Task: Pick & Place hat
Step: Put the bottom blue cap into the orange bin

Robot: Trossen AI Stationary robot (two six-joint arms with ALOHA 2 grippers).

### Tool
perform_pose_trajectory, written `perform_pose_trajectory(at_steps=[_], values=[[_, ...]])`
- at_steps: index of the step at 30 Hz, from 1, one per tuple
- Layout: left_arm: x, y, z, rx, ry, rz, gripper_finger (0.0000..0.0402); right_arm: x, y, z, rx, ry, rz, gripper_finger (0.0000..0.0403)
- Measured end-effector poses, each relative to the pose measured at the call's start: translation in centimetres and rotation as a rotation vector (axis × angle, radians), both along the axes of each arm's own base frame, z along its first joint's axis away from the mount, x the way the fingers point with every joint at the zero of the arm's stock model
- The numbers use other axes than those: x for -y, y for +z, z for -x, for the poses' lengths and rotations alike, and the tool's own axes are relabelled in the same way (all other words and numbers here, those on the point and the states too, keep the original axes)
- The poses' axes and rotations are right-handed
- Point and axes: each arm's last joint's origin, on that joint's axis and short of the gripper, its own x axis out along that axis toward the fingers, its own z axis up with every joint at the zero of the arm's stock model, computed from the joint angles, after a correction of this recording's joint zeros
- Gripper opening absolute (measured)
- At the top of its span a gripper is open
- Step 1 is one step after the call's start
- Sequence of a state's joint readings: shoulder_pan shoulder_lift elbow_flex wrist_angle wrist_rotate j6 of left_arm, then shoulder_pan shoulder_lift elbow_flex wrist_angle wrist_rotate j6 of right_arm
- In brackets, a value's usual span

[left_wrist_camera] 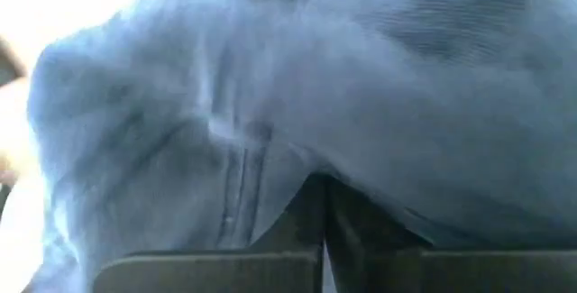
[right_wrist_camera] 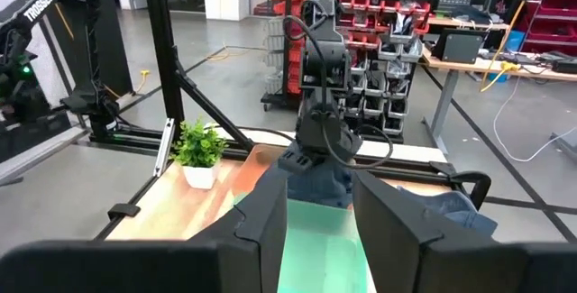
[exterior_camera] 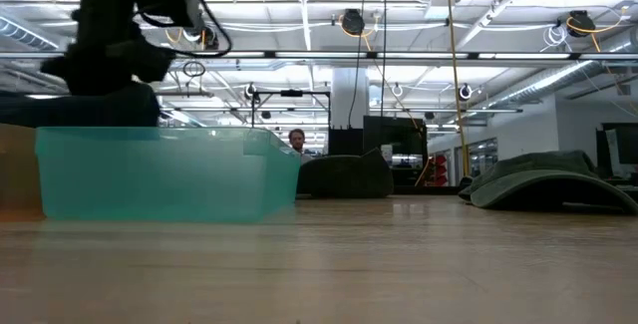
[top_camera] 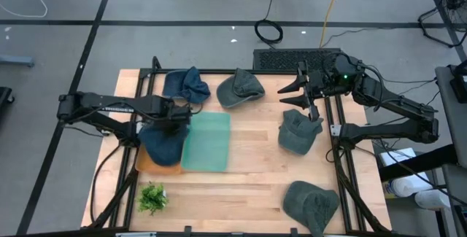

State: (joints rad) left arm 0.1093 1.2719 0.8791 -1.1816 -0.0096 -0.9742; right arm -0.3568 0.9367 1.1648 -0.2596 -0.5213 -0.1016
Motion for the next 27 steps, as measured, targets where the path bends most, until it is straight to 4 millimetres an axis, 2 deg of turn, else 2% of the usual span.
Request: perform_pose_trajectory(at_steps=[3,9,17,23,27], values=[[-0.2,-0.5,-1.0,0.028,-0.079,-0.023,0.0001,0.0,-0.1,-0.1,-0.003,0.0,-0.002,0.0118],[-0.3,-2.3,-1.6,-0.101,-0.169,-0.002,0.0001,0.1,-0.2,-0.3,-0.013,-0.001,-0.013,0.0118],[-0.7,-4.7,-2.1,-0.239,-0.09,0.011,0.0001,0.3,-0.6,-0.9,-0.032,-0.001,-0.021,0.0118],[-1.1,-3.7,-1.3,-0.248,-0.008,0.074,0.0021,0.4,-0.7,-1.1,-0.038,-0.001,-0.024,0.0118],[-1.2,-2.2,-0.7,-0.16,0.01,0.127,0.0048,0.4,-0.7,-1.1,-0.038,-0.001,-0.023,0.0118]])
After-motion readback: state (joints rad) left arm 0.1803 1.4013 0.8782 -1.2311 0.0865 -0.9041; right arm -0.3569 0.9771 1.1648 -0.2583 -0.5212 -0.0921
